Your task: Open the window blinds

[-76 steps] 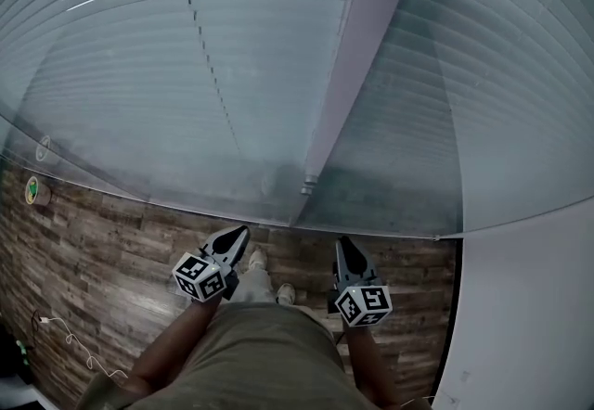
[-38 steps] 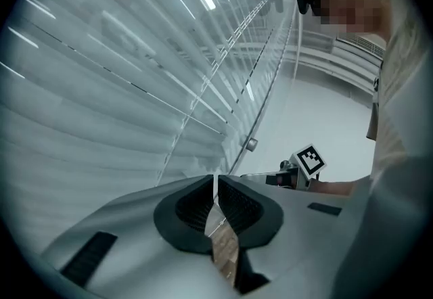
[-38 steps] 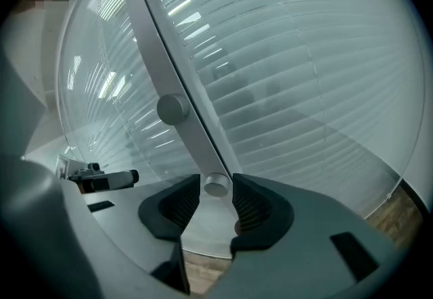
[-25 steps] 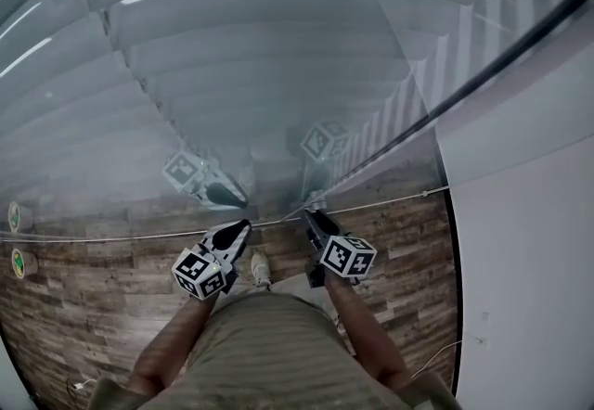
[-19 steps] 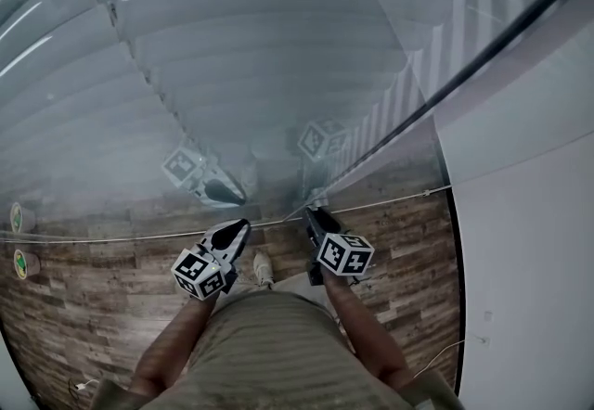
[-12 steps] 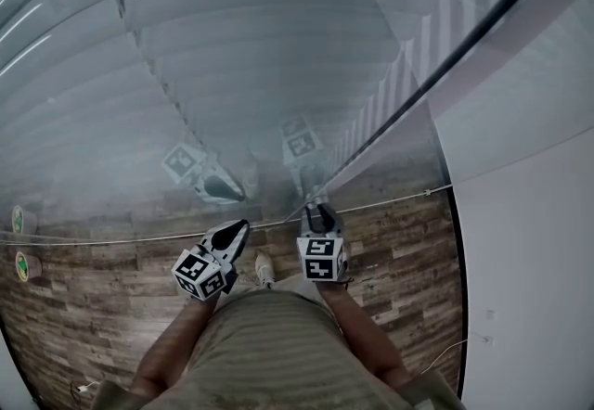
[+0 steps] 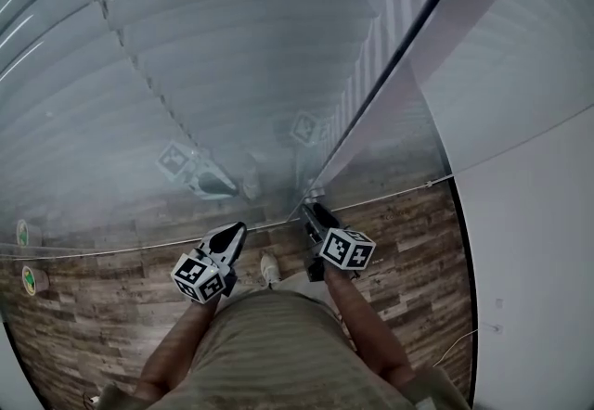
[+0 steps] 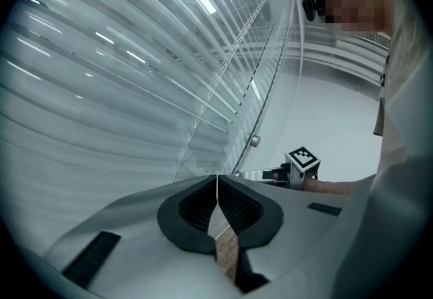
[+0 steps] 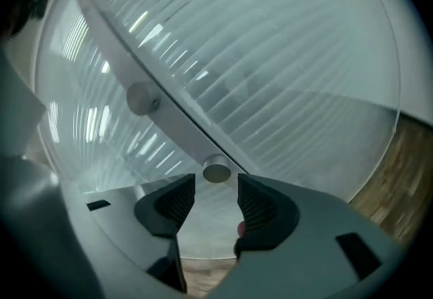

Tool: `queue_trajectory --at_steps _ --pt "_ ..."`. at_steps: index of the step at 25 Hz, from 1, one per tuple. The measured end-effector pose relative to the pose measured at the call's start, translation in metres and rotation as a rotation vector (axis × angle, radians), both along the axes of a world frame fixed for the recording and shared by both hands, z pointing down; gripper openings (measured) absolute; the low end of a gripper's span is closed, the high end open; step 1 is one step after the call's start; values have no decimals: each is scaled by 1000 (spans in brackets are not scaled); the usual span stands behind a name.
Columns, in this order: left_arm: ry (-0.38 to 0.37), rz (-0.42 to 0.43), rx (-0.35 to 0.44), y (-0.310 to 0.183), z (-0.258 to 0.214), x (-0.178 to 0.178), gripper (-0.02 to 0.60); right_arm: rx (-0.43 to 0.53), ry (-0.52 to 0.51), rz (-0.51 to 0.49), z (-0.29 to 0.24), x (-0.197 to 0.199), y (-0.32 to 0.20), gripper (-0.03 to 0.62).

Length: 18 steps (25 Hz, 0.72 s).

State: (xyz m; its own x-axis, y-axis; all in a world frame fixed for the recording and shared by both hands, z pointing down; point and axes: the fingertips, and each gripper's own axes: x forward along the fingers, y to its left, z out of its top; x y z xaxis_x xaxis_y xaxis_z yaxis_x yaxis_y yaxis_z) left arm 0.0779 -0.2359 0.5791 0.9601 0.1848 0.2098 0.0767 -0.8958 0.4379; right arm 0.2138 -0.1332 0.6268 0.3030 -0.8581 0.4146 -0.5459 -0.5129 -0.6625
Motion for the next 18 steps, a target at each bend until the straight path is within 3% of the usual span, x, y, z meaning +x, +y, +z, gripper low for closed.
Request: queue_trajectory --at_steps 2,4,8,10,14,18 --pt "0 7 1 1 3 0 15 143 -147 69 0 4 1 184" --pt "2 10 2 1 7 -1 15 229 -234 119 2 9 1 184" --pt "1 7 4 1 7 -3 15 239 -255 143 4 12 1 129" --pt "2 4 7 3 -1 -5 15 158 -166 121 -4 11 3 124" --pt "3 -5 9 8 -17 -6 15 -192 229 20 -22 8 3 121" --pt "-3 -14 9 9 -15 -9 15 -330 388 -44 -22 7 2 121"
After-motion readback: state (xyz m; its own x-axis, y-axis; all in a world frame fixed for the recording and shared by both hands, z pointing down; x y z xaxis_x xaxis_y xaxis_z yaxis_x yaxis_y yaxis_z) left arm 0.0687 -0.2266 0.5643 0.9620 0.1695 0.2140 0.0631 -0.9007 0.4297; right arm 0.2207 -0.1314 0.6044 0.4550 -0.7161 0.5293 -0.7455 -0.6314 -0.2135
